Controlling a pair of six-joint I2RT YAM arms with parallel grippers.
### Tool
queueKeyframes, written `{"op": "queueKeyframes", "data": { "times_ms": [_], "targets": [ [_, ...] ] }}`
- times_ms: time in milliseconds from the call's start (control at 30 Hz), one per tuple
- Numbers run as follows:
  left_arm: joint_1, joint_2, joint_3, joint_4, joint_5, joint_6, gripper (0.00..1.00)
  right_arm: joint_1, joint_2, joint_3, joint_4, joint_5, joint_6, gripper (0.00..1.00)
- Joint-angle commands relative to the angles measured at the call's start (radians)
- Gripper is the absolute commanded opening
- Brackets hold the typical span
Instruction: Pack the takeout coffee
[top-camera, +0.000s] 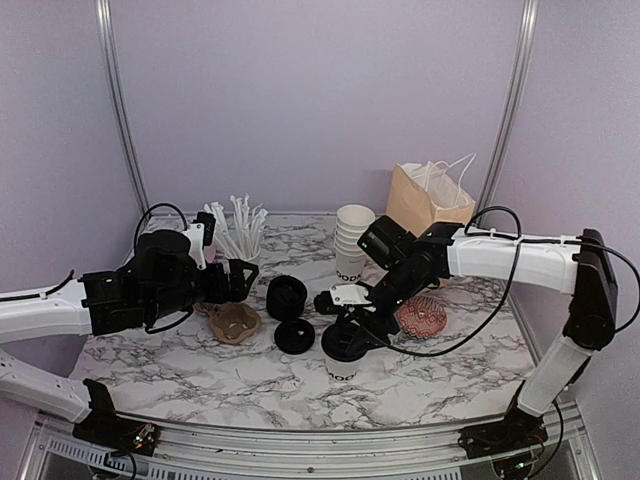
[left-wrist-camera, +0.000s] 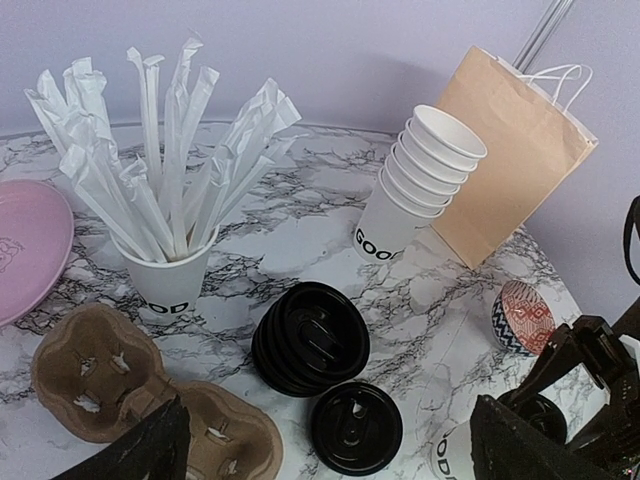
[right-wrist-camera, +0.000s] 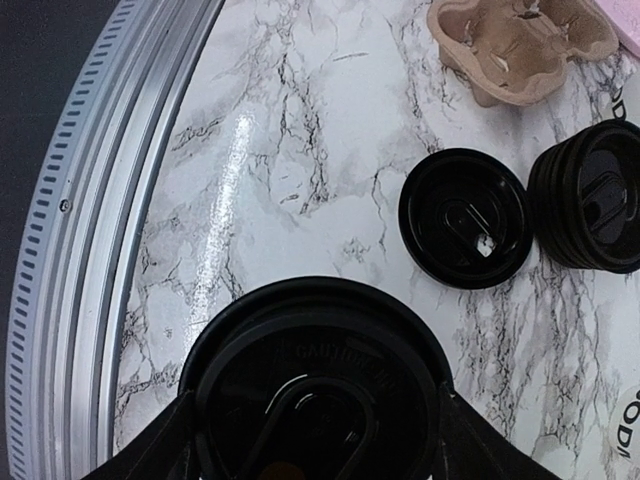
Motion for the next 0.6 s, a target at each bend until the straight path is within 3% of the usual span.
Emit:
{"op": "queueKeyframes", "data": {
  "times_ms": [0,267,567],
  "targets": [
    [0.000,0.011,0.001,0.034,0.010,-0.007,0.99,0.010,-0.043,0.008,-0.045,0.017,0.025,0.68],
    [0.000,0.039,0.044,0.034,0.010,0.006,0.99,-0.073,-0.228,-0.003,-0.115,0.003,0.051,0.66],
    [0.000,0.085,0.089,0.031,0.060,0.008,0.98,-0.495,-0.454,-0.082,-0.270,0.023,-0.024,0.67]
  ]
}}
